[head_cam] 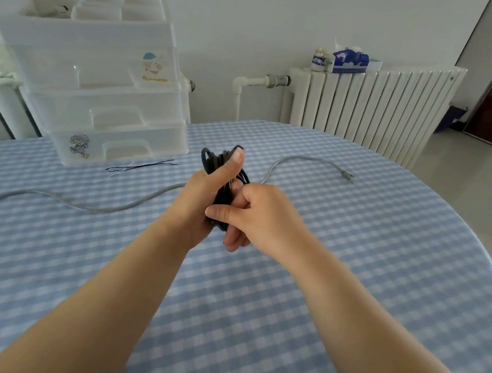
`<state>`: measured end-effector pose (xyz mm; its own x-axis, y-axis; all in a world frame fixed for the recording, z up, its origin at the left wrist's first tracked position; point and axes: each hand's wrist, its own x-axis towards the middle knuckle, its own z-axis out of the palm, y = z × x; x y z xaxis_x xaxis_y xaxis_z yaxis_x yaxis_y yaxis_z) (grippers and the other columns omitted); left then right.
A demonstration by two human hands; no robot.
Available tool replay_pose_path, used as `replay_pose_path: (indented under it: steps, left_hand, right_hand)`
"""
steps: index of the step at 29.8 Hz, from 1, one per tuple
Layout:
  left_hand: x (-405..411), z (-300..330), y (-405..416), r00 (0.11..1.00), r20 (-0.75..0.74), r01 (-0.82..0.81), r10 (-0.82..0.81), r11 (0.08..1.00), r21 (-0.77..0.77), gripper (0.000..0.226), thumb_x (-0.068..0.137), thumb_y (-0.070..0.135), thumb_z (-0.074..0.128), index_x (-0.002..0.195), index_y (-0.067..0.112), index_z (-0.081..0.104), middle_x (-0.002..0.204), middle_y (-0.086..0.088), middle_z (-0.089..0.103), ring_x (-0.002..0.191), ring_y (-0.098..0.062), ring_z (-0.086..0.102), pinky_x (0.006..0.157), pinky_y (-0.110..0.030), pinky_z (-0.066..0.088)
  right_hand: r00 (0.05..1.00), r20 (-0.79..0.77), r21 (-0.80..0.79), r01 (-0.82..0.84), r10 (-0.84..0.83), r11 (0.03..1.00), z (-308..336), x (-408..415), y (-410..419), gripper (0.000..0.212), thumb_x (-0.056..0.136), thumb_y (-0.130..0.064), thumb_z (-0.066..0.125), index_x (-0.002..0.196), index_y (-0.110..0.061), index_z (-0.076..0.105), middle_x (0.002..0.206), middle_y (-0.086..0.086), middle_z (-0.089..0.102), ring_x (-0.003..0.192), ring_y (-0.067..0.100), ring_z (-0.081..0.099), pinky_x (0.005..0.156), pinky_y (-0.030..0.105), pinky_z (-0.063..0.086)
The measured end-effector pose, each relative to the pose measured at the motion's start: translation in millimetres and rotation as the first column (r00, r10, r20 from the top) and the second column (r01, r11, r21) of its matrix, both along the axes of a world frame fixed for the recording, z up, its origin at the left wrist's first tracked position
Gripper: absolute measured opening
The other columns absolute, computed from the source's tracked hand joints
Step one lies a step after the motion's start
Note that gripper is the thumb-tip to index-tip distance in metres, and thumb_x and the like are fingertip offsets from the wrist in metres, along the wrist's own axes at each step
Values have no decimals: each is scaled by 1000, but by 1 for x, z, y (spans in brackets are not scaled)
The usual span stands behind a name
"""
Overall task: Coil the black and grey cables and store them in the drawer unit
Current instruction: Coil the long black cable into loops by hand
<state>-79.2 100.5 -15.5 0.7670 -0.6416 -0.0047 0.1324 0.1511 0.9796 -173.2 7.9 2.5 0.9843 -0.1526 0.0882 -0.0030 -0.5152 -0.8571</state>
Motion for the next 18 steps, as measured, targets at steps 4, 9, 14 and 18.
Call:
replay_pose_path:
  steps: [4,9,14,18]
  left_hand:
    - [-1,4,0,976,-220,-14,4,999,-45,32,83,38,63,63,18,48,52,2,39,50,-14,42,57,-28,41]
    - [2,10,9,892,-334,290,-304,952,-93,29,81,38,56,65,15,47,37,10,32,31,-6,31,36,-18,31]
    - [-2,10,13,767,-323,595,-554,803,37,42,58,44,82,63,14,53,36,11,35,28,-4,33,35,-17,32]
    - [-3,10,14,740,-314,646,-595,758,89,38,61,44,80,61,16,55,36,11,36,29,-4,33,35,-18,30]
  right_hand:
    - [977,95,-275,211,-192,938,3,0,1,46,78,-61,64,59,-22,48,54,-5,62,50,7,56,53,28,44]
    - [754,586,-190,486,-299,853,1,5,-28,42,85,-65,44,86,-25,57,88,-13,62,84,4,57,74,27,48]
    - [966,254,-405,58,51,913,5,6,-51,69,73,-81,33,113,-37,68,134,-18,56,133,3,39,113,39,28]
    - [980,-47,-180,-198,193,963,7,4,-56,56,68,-71,54,112,-38,62,106,-21,65,104,-5,58,96,26,44]
